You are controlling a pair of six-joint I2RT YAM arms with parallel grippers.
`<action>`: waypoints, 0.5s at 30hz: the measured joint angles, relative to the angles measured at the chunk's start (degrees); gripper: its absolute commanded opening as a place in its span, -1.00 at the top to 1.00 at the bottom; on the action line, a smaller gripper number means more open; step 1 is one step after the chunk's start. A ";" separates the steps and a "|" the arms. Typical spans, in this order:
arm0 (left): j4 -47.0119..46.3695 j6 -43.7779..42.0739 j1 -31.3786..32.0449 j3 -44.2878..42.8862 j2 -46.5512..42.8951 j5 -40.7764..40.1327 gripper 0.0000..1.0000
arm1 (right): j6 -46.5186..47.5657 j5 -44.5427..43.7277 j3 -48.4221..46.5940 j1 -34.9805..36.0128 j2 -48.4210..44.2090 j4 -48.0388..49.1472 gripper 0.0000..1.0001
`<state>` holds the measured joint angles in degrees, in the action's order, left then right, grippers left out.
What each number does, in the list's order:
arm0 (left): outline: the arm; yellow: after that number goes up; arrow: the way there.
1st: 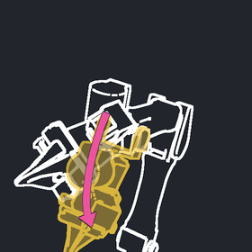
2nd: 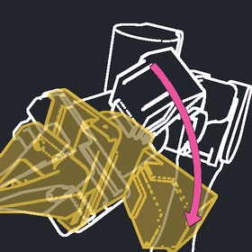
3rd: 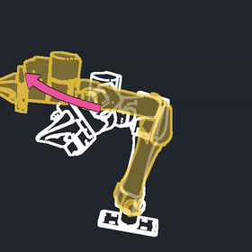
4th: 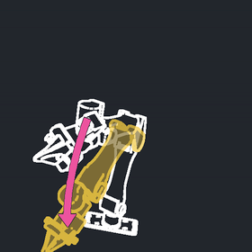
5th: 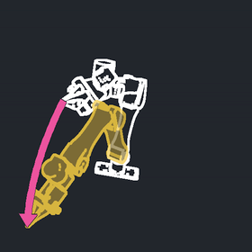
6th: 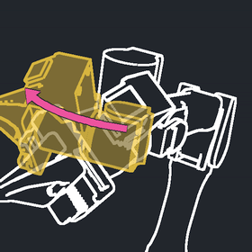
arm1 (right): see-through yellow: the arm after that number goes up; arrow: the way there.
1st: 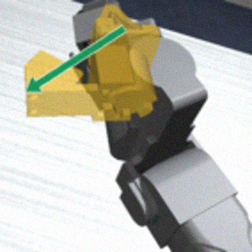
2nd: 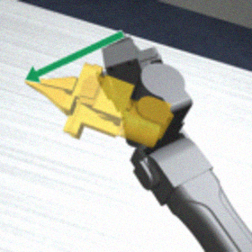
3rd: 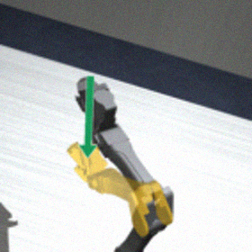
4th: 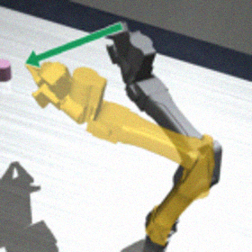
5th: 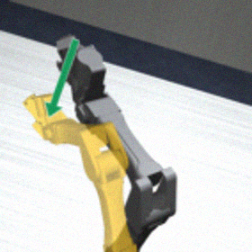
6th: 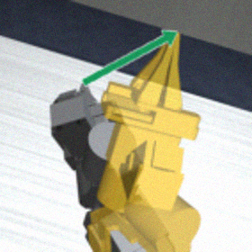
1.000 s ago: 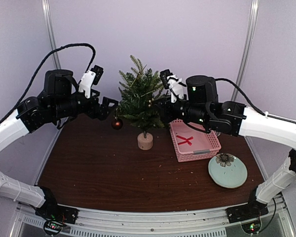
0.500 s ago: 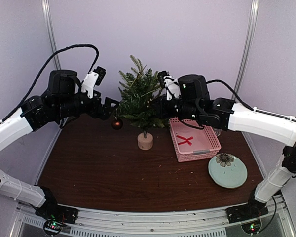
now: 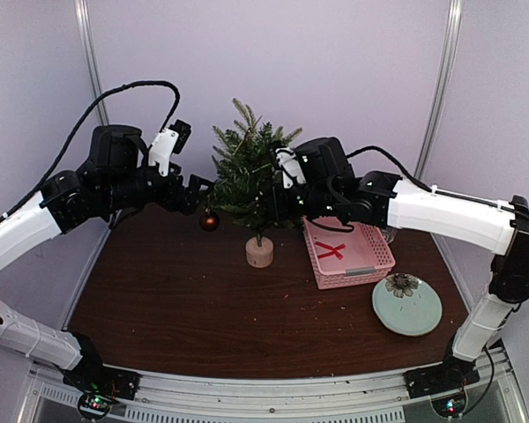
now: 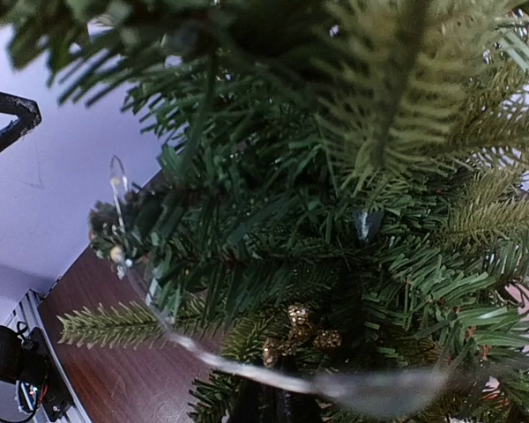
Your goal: Decorate the small christmas tree
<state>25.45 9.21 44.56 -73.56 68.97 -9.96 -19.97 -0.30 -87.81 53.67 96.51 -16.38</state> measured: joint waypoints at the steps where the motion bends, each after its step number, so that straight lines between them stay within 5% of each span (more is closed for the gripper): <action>1: 0.00 -0.07 0.00 0.00 0.04 -0.02 -0.95 | -0.11 0.04 -0.04 -0.02 0.04 -0.39 0.82; 15: 0.02 -0.76 0.00 -0.28 0.50 -0.04 -0.95 | -0.83 0.31 -2.03 -0.35 -0.02 -2.10 0.04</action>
<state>25.47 8.45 44.56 -73.84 69.47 -10.00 -20.80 0.01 -89.84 53.32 96.49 -18.48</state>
